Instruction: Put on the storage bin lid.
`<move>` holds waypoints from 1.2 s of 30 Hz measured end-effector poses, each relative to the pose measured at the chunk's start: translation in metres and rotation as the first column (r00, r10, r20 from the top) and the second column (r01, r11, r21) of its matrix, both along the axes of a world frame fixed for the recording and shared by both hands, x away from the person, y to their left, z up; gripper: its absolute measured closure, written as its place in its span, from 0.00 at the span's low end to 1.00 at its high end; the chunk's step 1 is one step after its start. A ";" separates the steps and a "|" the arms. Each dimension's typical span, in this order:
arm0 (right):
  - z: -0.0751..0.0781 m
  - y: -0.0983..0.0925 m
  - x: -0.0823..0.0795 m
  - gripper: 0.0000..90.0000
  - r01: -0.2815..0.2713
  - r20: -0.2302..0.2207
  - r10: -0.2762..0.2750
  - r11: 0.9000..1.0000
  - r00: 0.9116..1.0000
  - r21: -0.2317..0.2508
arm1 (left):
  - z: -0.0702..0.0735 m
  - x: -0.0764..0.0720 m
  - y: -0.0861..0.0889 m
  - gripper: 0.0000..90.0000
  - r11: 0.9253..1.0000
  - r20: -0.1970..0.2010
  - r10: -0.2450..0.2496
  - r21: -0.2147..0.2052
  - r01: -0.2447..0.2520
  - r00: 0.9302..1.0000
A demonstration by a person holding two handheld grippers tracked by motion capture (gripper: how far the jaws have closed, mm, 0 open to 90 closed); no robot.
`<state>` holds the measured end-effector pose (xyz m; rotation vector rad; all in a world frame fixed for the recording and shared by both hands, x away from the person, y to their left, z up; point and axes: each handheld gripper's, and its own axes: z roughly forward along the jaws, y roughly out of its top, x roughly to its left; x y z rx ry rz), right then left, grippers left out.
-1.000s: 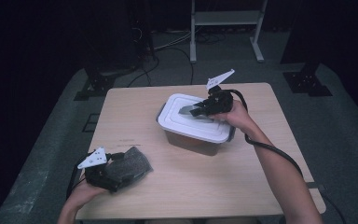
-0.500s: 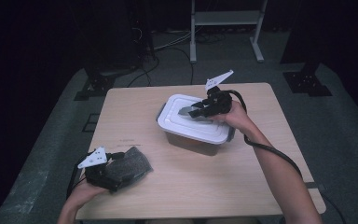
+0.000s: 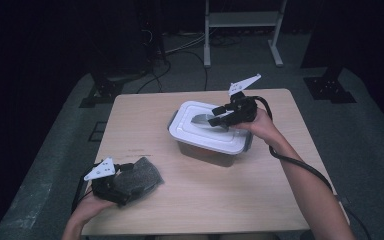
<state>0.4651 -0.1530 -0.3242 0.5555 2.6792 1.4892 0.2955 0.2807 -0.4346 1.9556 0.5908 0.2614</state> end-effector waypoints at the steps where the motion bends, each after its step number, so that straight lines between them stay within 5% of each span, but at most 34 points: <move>1: 0.002 -0.002 -0.001 0.46 0.003 0.001 -0.003 1.000 1.000 0.003 | 0.000 0.000 0.000 0.04 1.000 0.000 0.000 0.002 0.000 1.000; 19: 0.015 -0.039 -0.021 0.43 0.028 0.015 -0.028 1.000 0.999 0.003 | 0.000 0.000 -0.002 0.04 1.000 0.001 -0.002 0.004 0.002 1.000; 36: 0.006 -0.092 -0.039 0.42 0.099 0.000 -0.100 0.995 0.995 0.022 | 0.000 0.000 -0.004 0.04 1.000 0.001 -0.005 0.013 0.005 1.000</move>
